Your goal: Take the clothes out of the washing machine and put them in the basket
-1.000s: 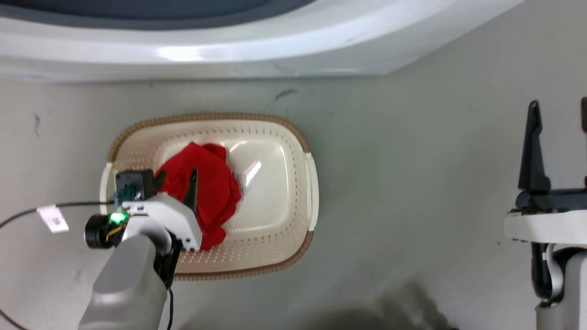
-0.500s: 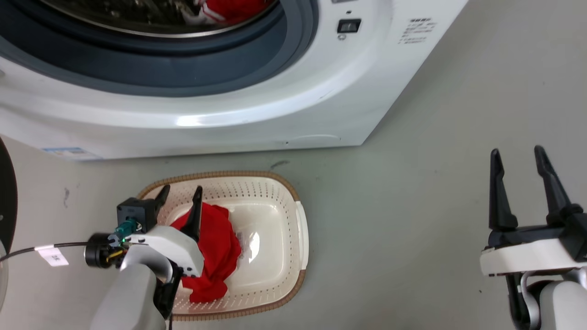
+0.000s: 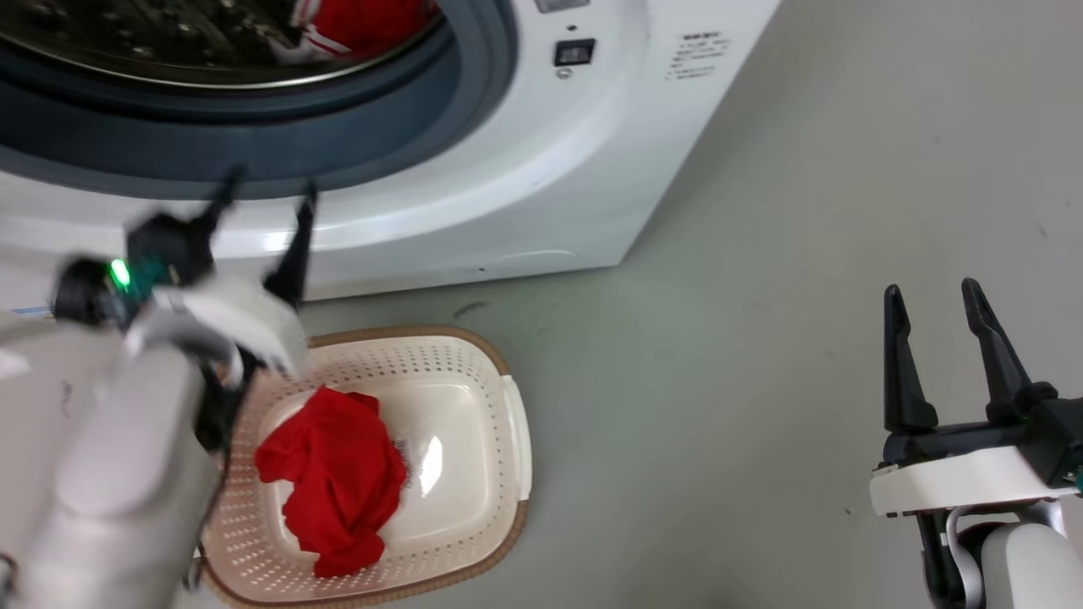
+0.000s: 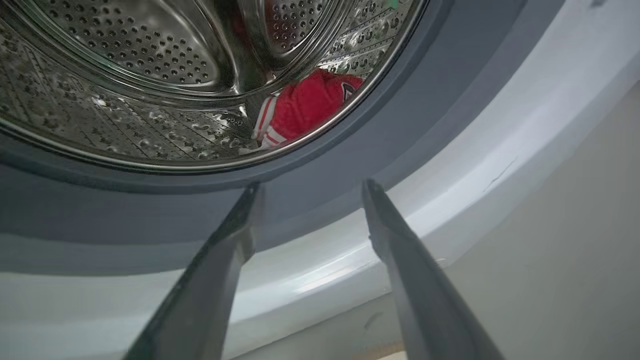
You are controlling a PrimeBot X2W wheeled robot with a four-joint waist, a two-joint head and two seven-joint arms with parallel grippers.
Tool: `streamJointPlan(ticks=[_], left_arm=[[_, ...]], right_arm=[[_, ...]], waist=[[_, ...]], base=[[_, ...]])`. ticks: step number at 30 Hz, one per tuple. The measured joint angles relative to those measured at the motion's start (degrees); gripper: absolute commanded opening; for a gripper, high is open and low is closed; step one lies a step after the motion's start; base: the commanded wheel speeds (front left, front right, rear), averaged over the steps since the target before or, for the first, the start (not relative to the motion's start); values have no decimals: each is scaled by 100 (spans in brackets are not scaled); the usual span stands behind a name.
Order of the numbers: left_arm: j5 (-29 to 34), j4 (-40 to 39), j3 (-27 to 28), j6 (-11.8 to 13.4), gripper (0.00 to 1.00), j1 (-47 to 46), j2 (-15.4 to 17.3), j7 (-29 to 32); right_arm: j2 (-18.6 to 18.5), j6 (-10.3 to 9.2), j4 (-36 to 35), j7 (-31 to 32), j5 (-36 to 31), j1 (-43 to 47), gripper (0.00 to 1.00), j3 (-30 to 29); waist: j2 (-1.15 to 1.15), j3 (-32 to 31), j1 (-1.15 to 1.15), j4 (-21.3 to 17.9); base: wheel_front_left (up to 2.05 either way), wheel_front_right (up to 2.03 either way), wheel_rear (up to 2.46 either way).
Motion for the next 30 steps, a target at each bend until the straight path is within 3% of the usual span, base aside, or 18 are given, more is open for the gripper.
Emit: streamJointPlan(ticks=[11, 17, 22, 26, 30], left_arm=[[-760, 124, -597, -1, 100, -2407, 1066, 2459], [-1369, 453, -823, 0, 100, -3788, 1403, 3965], [-1321, 835, -906, 1, 100, -4863, 1677, 4914], [-797, 1079, -1296, 42, 100, -5412, 1864, 5401], [-744, 1472, -1435, 48, 100, -5622, 1756, 5725]], right_arm=[[-3, 0, -27, 0, 457, -61, 100, 191], [-5, 0, -53, 0, 777, -152, 100, 491], [-4, 0, -58, 0, 1027, -205, 100, 782], [-7, 0, -59, 0, 1167, -198, 100, 979], [-5, 0, -107, 0, 1241, -172, 100, 1035]], waist=[[0, 745, 1, -583], [0, 1278, 2, -973], [0, 1663, 2, -1375], [0, 1939, 2, -1683], [0, 2208, 2, -1842]], base=[[0, 0, 0], [0, 0, 0], [0, 0, 0], [0, 0, 0], [0, 0, 0]])
